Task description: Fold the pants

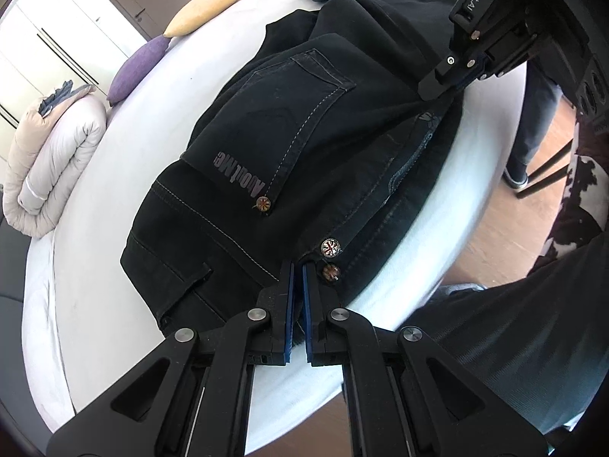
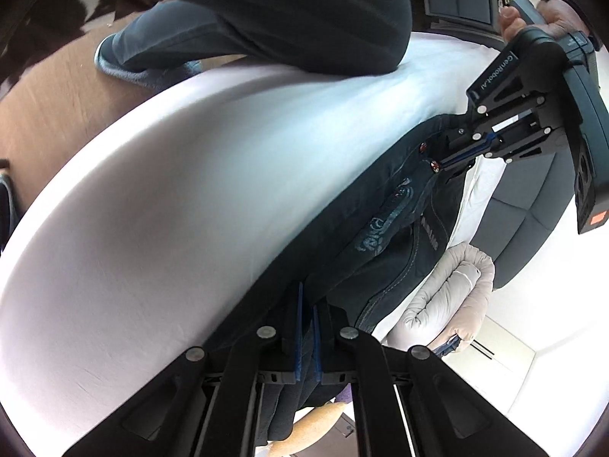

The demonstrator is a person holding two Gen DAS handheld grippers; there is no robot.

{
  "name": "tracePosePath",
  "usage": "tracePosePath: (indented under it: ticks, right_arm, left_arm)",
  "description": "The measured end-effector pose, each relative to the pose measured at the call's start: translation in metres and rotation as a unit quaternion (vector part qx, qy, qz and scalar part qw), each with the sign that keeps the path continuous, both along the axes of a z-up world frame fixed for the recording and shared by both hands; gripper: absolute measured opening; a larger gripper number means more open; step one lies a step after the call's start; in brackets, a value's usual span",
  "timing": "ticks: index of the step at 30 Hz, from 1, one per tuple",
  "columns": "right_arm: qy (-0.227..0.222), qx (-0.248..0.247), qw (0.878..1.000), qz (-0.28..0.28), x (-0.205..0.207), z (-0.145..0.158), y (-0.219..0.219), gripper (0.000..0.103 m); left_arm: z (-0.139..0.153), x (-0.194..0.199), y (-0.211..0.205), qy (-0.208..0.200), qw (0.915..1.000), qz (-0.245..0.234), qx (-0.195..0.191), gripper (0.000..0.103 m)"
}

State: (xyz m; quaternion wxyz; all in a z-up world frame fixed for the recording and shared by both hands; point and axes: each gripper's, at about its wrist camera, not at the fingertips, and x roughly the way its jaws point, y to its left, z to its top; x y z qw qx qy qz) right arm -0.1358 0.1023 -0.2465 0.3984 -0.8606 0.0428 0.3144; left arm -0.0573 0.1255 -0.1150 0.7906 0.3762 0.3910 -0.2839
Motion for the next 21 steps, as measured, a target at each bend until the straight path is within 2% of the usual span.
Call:
tracePosePath:
  ticks: [7,9,14,18,21]
  right_arm:
    - [0.005,0.004,1.0,-0.015,-0.004,-0.007,0.001,0.006]
    - [0.002,0.005,1.0,-0.016,-0.005,-0.008,0.001,0.006]
    - [-0.01,0.01,1.0,-0.023,-0.007,-0.01,0.002,0.006]
    - [-0.021,0.009,0.999,-0.027,-0.007,-0.013,0.005,0.007]
    - [-0.026,0.014,0.999,-0.034,-0.009,-0.014,0.006,0.007]
  left_arm:
    - [-0.006,0.015,0.014,0.007,0.9998,0.013,-0.012,0.004]
    - [-0.004,0.018,0.016,0.009,0.9997,0.017,-0.017,0.007]
    - [0.0,0.007,0.02,0.012,0.9994,0.028,-0.015,0.009]
    - [0.007,0.003,0.032,0.021,0.998,0.057,-0.017,0.009]
    - [0.024,0.005,0.037,0.016,0.9956,0.078,-0.048,0.009]
